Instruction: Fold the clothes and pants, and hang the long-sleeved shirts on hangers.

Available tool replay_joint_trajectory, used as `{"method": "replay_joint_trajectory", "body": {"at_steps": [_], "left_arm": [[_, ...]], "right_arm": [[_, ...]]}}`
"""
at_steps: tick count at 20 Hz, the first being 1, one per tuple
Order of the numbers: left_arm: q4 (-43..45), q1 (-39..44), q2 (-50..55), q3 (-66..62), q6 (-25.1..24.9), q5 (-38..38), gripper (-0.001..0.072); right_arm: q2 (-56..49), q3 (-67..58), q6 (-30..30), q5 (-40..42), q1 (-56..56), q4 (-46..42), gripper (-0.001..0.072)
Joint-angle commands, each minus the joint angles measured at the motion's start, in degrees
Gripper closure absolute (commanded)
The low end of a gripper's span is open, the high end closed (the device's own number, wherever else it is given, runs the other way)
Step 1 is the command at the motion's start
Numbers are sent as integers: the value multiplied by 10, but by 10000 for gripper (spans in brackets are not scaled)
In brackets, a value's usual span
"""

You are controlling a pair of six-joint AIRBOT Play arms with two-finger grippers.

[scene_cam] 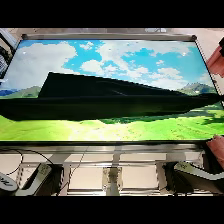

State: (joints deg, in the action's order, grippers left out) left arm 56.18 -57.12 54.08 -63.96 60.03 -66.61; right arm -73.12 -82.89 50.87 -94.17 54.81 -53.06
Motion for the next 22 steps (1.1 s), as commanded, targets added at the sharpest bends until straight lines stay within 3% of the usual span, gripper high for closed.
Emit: {"method": "replay_joint_trajectory", "body": {"at_steps": [1, 6, 15, 17, 20, 22], "left_arm": [[-14, 0, -20, -14, 14, 39, 679], [-13, 67, 7, -22, 27, 45, 680], [26, 187, 86, -70, 108, 63, 681], [59, 224, 122, -92, 146, 62, 681], [192, 292, 177, -125, 245, 58, 682], [219, 324, 210, -147, 265, 58, 682]], "right_arm": [[6, -36, 76, 3, 6, -9, 693], [1, -49, 116, 17, 2, -21, 693], [-8, -49, 169, 68, 2, -174, 693], [-19, -49, 175, 66, 1, -177, 694], [-49, -49, 175, 68, 2, -195, 693], [-71, -49, 175, 70, 2, -210, 694]]}}
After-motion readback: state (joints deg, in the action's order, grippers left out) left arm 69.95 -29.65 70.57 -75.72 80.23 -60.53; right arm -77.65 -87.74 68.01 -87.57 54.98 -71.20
